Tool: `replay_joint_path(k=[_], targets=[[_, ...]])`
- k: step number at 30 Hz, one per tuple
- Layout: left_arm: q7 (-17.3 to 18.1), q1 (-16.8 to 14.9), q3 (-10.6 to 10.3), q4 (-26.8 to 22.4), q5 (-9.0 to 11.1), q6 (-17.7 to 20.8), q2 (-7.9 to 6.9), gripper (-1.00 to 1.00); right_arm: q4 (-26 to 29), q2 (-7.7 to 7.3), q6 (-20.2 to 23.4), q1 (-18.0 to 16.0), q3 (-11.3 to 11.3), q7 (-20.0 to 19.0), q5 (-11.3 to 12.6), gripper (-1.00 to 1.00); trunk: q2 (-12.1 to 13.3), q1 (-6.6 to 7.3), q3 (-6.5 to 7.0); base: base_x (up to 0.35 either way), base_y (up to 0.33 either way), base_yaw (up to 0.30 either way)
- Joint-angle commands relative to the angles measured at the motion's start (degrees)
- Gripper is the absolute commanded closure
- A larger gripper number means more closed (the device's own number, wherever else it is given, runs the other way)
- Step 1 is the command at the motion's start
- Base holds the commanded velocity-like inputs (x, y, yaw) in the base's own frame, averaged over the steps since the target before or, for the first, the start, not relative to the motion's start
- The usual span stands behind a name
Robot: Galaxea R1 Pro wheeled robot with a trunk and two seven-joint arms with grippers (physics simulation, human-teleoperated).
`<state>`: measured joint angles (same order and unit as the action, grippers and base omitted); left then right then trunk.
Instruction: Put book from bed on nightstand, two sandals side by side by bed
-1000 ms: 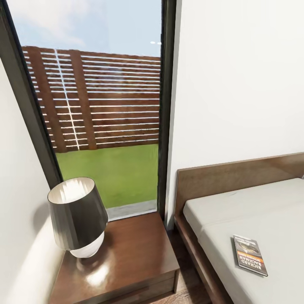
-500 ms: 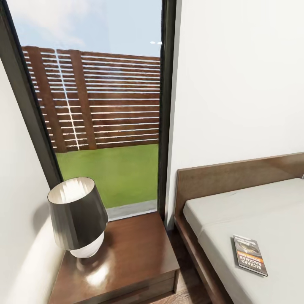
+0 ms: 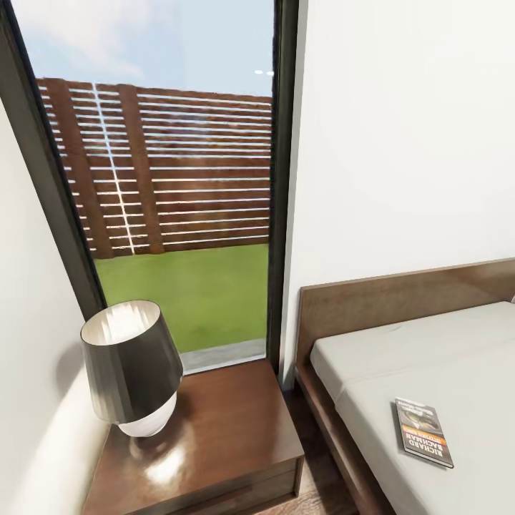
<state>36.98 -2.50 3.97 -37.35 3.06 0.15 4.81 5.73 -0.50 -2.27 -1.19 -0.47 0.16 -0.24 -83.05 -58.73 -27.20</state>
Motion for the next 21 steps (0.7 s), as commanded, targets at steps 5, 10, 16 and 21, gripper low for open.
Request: replay_joint_path(k=[5, 10, 16, 21], targets=[[2.7, 0.0, 0.2, -2.7, 4.5, 1.8, 0.82, -1.0, 0.0, -0.06, -0.2, 0.0, -0.1, 0.0, 0.0, -1.0, 0.0, 0.0, -0.06, 0.0, 0.0, 0.0], [3.4, -0.1, -0.1, -4.9, 8.7, 3.4, 0.78, -1.0, 0.0, -0.1, -0.2, 0.0, -0.1, 0.0, 0.0, -1.0, 0.0, 0.0, -0.06, 0.0, 0.0, 0.0], [3.6, -0.1, -0.2, -10.6, 10.8, 6.9, 0.53, -1.0, 0.0, -0.11, -0.2, 0.0, -0.1, 0.0, 0.0, -1.0, 0.0, 0.0, -0.06, 0.0, 0.0, 0.0], [3.7, -0.1, -0.1, -17.2, 13.4, 13.2, 0.6, -1.0, 0.1, -0.12, -0.2, 0.0, -0.1, 0.0, 0.0, -1.0, 0.0, 0.0, -0.06, 0.0, 0.0, 0.0]])
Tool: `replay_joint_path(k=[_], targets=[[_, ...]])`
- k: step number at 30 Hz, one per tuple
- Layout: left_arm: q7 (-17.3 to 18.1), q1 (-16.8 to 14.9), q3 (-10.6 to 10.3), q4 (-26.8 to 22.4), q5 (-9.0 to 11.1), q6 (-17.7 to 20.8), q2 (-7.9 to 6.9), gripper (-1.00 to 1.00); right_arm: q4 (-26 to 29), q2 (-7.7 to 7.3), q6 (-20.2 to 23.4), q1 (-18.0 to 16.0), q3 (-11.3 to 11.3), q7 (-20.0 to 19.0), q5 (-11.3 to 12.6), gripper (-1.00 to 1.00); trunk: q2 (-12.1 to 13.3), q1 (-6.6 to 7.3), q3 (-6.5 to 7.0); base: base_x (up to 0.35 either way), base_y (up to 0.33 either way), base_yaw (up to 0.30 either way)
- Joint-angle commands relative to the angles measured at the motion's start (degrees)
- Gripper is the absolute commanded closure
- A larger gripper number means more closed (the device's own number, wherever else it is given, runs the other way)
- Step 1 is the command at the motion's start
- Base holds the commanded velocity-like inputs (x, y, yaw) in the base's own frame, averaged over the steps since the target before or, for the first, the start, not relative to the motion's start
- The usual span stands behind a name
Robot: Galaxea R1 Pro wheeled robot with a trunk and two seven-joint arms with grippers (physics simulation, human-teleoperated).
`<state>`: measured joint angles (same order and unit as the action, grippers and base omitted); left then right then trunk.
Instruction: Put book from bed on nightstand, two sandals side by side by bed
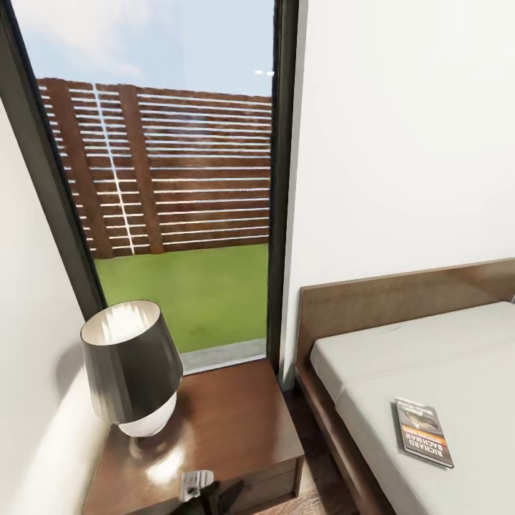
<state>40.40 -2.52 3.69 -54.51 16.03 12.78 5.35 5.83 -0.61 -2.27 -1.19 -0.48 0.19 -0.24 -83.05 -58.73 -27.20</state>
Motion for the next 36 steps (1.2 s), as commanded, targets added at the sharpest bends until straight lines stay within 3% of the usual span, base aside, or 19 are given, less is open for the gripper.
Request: replay_joint_path(k=[1, 11, 27, 36], targets=[[0.3, 0.0, 0.2, -1.1, 1.1, 1.5, 0.08, -1.0, 0.0, -0.01, -0.2, 0.0, 0.0, 0.0, 0.0, -1.0, 0.0, 0.0, -0.06, 0.0, 0.0, 0.0], [0.0, 0.0, 0.1, -10.6, 8.6, 9.1, 0.42, -1.0, 0.0, 0.05, -0.1, 0.0, -0.1, 0.3, 0.0, -1.0, 0.0, 0.0, -0.06, 0.0, 0.0, 0.0], [-0.5, -0.4, 0.1, -15.5, 19.7, 14.3, 0.07, -1.0, 0.1, 0.06, -0.2, 0.0, 0.0, 0.5, 0.0, -1.0, 0.0, 0.0, -0.06, 0.0, 0.0, 0.0], [-0.6, -0.5, 0.1, -17.0, 22.1, 17.7, -0.22, -1.0, 0.1, 0.05, -0.2, 0.0, 0.0, 0.5, 0.0, -1.0, 0.0, 0.0, -0.06, 0.0, 0.0, 0.0]])
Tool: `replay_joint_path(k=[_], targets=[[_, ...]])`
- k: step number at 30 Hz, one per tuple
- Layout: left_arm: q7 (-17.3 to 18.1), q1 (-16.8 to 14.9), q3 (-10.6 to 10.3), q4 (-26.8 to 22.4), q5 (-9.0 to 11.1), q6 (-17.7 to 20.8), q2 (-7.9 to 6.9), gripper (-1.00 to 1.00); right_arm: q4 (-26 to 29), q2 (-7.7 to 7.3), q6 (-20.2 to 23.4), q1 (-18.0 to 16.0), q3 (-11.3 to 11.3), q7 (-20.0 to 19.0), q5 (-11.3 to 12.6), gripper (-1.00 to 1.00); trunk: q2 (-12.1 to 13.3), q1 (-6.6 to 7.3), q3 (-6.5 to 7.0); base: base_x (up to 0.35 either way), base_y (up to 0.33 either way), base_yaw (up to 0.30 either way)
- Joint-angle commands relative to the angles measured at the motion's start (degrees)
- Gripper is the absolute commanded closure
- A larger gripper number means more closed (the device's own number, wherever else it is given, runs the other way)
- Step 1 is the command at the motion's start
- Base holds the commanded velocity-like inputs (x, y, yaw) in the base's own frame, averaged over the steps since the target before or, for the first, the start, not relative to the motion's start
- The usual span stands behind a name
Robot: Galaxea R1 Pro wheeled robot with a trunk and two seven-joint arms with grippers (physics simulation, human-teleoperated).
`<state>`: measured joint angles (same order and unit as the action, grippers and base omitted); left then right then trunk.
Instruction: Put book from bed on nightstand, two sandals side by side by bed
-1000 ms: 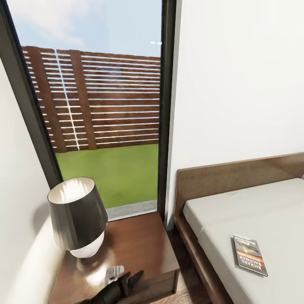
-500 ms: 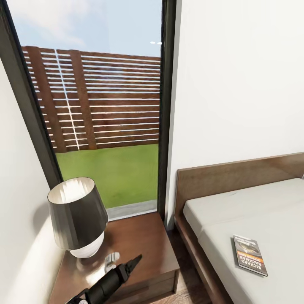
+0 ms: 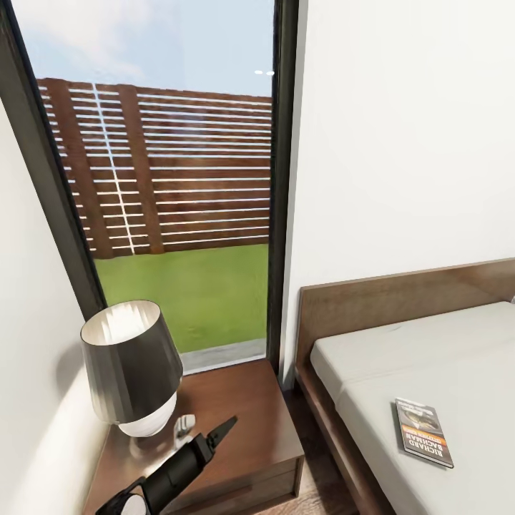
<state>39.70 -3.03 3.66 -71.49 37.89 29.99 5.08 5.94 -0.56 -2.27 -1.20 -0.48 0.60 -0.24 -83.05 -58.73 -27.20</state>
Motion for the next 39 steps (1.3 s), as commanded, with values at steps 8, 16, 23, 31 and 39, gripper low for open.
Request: replay_joint_path(k=[8, 16, 23, 31, 39], targets=[[0.3, 0.0, 0.1, -0.3, 0.7, 1.0, -0.51, -1.0, 0.1, -0.03, -0.2, 0.0, 0.0, -0.2, 0.0, -1.0, 0.0, 0.0, -0.06, 0.0, 0.0, 0.0], [0.3, 0.0, 0.1, -0.4, 0.7, 1.1, -0.59, -1.0, 0.2, -0.05, -0.3, 0.0, 0.0, -0.2, 0.1, -1.0, 0.0, 0.0, -0.06, 0.0, 0.0, 0.0], [0.3, 0.0, 0.1, -0.4, 0.7, 1.1, -0.6, -1.0, 0.9, -0.34, -0.3, 0.0, 0.0, -0.3, 0.1, -1.0, 0.0, 0.0, -0.06, 0.0, 0.0, 0.0], [0.3, 0.0, 0.1, -0.4, 0.7, 1.1, -0.6, -1.0, 5.5, -1.76, -0.3, 0.0, 0.0, -0.3, 0.3, -1.0, 0.0, 0.0, -0.06, 0.0, 0.0, 0.0], [0.4, 0.0, 0.1, -0.4, 0.8, 1.1, -0.6, -1.0, 12.8, -2.96, -0.1, 0.0, 0.0, -0.3, 0.2, -1.0, 0.0, 0.0, -0.06, 0.0, 0.0, 0.0]])
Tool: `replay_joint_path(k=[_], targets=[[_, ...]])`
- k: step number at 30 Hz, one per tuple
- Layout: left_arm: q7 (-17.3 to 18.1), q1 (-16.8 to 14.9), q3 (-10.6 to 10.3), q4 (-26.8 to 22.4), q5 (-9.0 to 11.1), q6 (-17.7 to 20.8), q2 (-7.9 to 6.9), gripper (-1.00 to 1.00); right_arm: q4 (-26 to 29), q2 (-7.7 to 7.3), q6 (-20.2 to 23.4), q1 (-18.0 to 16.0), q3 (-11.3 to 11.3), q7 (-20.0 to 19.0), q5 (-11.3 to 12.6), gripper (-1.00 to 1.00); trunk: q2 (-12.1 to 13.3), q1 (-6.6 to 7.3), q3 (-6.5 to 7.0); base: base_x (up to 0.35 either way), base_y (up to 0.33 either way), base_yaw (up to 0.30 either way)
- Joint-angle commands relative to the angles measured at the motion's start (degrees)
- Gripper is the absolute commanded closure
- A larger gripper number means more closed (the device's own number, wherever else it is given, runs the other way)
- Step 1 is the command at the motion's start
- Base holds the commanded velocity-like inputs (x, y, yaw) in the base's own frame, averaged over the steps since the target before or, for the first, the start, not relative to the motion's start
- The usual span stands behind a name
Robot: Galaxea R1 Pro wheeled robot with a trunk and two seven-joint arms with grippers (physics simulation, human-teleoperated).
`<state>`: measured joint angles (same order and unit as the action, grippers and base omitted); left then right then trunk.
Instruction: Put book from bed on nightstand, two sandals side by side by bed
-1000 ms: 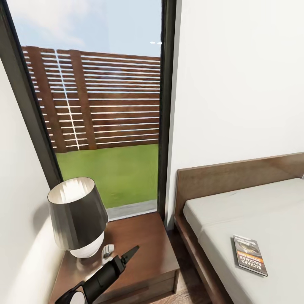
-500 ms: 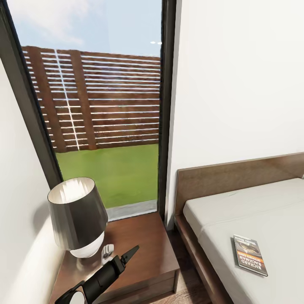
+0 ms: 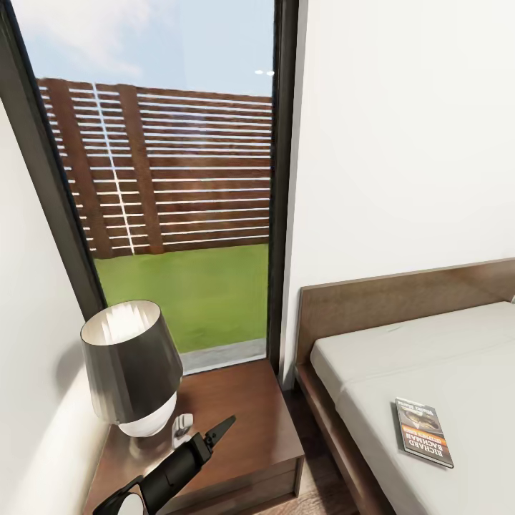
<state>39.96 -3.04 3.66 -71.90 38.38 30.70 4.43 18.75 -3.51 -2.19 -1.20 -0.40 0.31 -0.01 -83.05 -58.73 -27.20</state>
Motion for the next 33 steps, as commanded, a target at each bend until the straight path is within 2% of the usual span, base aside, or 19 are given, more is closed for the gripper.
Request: replay_joint_path(k=[1, 9, 13, 15, 16, 20, 23, 33], targets=[[0.1, 0.0, 0.1, 0.0, 0.3, 0.4, 0.05, -1.0, 0.9, -0.06, -0.2, 0.0, 0.0, 0.1, 0.0, -1.0, 0.0, 0.0, -0.06, 0.0, 0.0, 0.0], [0.1, 0.0, 0.1, 0.0, 0.2, 0.4, 0.05, -1.0, 7.8, -0.24, 1.5, 0.0, 0.2, 0.0, -0.1, -1.0, 0.0, 0.0, -0.06, 0.0, 0.0, 0.0], [0.1, 0.0, 0.1, 0.0, 0.2, 0.4, 0.05, -1.0, 9.9, -0.26, 3.9, 0.0, 0.2, -0.1, 0.0, -1.0, 0.0, 0.0, -0.06, 0.0, 0.0, 0.0], [0.1, 0.0, 0.1, 0.1, 0.2, 0.4, 0.09, -1.0, 13.6, -0.12, 8.6, -0.2, 0.3, -0.2, 0.3, -1.0, 0.0, 0.0, -0.06, 0.0, 0.0, 0.0], [0.1, 0.0, 0.1, 0.1, 0.2, 0.4, 0.09, -1.0, 13.6, -0.12, 8.6, -0.2, 0.3, -0.2, 0.3, -1.0, 0.0, 0.0, -0.06, 0.0, 0.0, 0.0], [0.1, 0.0, 0.1, 0.1, 0.2, 0.3, 0.12, -1.0, 16.3, 0.09, 12.0, -0.7, 0.3, -0.3, 1.6, -1.0, 0.0, 0.0, -0.06, 0.0, 0.0, 0.0], [0.1, 0.0, 0.1, 0.1, 0.2, 0.3, 0.13, -1.0, 18.7, 0.19, 14.5, -1.2, 0.2, -0.5, 3.5, -1.0, 0.0, 0.0, -0.06, 0.0, 0.0, 0.0], [0.0, 0.0, 0.0, 0.1, 0.2, 0.2, 0.14, -1.0, 22.7, 0.47, 16.7, -2.9, 0.2, -0.6, 5.5, -1.0, 0.0, 0.0, -0.06, 0.0, 0.0, 0.0]])
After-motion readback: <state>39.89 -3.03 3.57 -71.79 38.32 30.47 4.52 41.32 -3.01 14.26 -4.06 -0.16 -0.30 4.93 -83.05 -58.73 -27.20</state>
